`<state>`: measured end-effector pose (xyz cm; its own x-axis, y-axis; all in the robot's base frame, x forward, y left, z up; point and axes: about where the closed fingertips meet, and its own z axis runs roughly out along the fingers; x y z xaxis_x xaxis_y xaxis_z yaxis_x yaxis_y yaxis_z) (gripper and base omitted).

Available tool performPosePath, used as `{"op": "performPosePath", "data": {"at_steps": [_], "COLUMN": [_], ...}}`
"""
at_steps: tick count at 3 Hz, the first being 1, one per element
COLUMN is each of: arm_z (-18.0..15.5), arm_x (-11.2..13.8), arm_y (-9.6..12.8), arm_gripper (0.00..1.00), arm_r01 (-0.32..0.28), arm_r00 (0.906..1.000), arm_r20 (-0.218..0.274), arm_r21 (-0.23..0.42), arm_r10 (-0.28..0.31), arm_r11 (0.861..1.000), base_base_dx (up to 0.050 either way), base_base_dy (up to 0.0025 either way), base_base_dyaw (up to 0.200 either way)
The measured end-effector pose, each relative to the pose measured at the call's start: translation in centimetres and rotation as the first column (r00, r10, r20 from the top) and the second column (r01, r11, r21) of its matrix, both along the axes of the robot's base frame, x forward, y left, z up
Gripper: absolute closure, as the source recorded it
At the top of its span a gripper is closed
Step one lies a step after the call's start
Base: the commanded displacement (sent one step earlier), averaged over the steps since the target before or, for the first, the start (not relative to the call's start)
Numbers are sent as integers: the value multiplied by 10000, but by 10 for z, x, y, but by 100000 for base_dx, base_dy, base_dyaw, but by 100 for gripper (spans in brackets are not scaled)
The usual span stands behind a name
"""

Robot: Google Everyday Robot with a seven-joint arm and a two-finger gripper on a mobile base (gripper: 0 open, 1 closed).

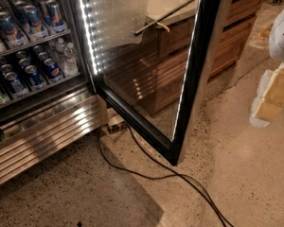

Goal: Close right fridge door

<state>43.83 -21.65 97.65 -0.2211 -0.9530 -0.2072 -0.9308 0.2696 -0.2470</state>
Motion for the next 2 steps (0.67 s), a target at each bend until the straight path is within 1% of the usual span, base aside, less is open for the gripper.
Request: {"op": "performPosePath", "data": {"at_steps": [1,2], "arm_z": [0,0], "arm_x": [0,0], "arm_y": [0,0], "arm_gripper": [0,0], "arm_r01": [0,0], "arm_r00": [10000,10000], "arm_r20": [0,0], "arm_r21": [0,0], "arm_r10": [0,0], "arm_r11": [10000,10000], "base_base_dx": [4041,4947], "base_base_dy": [-234,0], "base_base_dyaw": [-11608,-18]}}
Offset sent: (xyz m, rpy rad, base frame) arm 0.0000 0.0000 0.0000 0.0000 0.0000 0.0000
